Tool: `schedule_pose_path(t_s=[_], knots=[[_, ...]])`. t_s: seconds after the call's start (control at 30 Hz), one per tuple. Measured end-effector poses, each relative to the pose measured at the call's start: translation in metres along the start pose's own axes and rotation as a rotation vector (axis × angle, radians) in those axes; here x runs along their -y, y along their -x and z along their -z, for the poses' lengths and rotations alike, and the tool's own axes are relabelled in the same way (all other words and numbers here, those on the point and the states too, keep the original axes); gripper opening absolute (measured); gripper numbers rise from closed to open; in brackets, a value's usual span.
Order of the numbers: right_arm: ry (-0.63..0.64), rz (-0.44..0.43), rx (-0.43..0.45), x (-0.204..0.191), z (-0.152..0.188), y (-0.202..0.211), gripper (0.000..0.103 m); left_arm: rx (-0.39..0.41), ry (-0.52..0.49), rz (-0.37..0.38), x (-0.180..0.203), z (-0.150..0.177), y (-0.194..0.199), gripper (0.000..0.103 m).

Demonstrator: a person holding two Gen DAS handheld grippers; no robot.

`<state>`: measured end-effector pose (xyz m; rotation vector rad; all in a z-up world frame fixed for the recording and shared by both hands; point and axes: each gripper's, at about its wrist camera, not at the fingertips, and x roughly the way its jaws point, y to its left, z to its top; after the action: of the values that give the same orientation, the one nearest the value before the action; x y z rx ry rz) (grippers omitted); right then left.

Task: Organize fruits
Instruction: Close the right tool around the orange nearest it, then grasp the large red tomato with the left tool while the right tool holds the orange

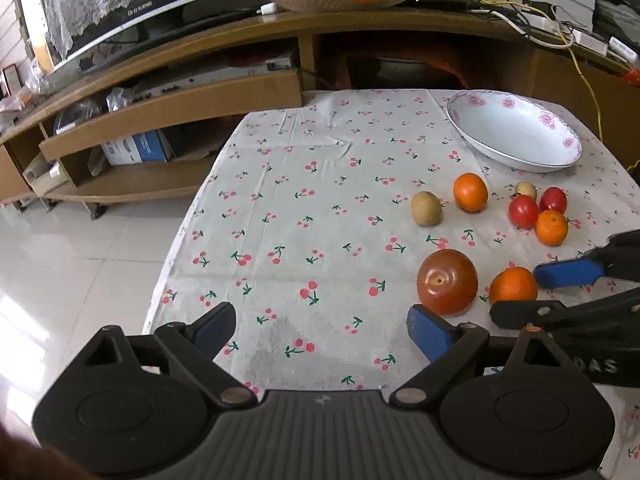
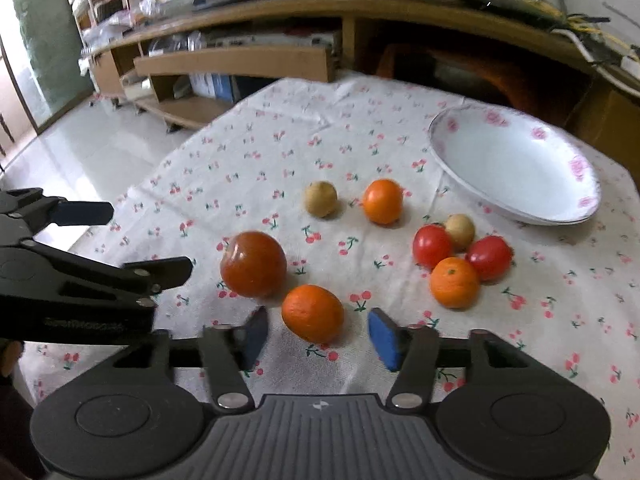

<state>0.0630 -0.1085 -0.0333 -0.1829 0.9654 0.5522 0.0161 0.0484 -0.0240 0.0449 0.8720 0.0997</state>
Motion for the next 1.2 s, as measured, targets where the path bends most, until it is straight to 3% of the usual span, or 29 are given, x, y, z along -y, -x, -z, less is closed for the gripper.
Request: schedule_pose_path(t_s=[0.07,0.37,0.73,0.87,1.0,1.2], knots=[[0.005,-0.014,-0.011,-0.001,-0.001,-0.003,0.034,-0.005,0.0,-0.001,-0.001,0.0,-0.003,0.097],[0.044,0.034,-0.011,0.0,-0.001,0.0,0.031,-0.005,-0.028,0.029,0.004,0.001,-0.006,0.096],[0.058,0.109,0.007,0.009,0.006,0.009,0.031,0.027,-0.166,0.087,0.04,-0.001,-0.008,0.087],[0.044,0.128,0.006,0.016,0.008,0.011,0.032,0.036,-0.181,0.112,0.047,-0.003,-0.009,0.085],[0.05,0.149,0.007,0.018,0.01,0.013,0.032,0.033,-0.179,0.164,0.051,-0.005,-0.011,0.074],[0.048,0.164,-0.006,0.024,0.014,0.012,0.032,0.025,-0.191,0.18,0.058,-0.005,-0.014,0.069]])
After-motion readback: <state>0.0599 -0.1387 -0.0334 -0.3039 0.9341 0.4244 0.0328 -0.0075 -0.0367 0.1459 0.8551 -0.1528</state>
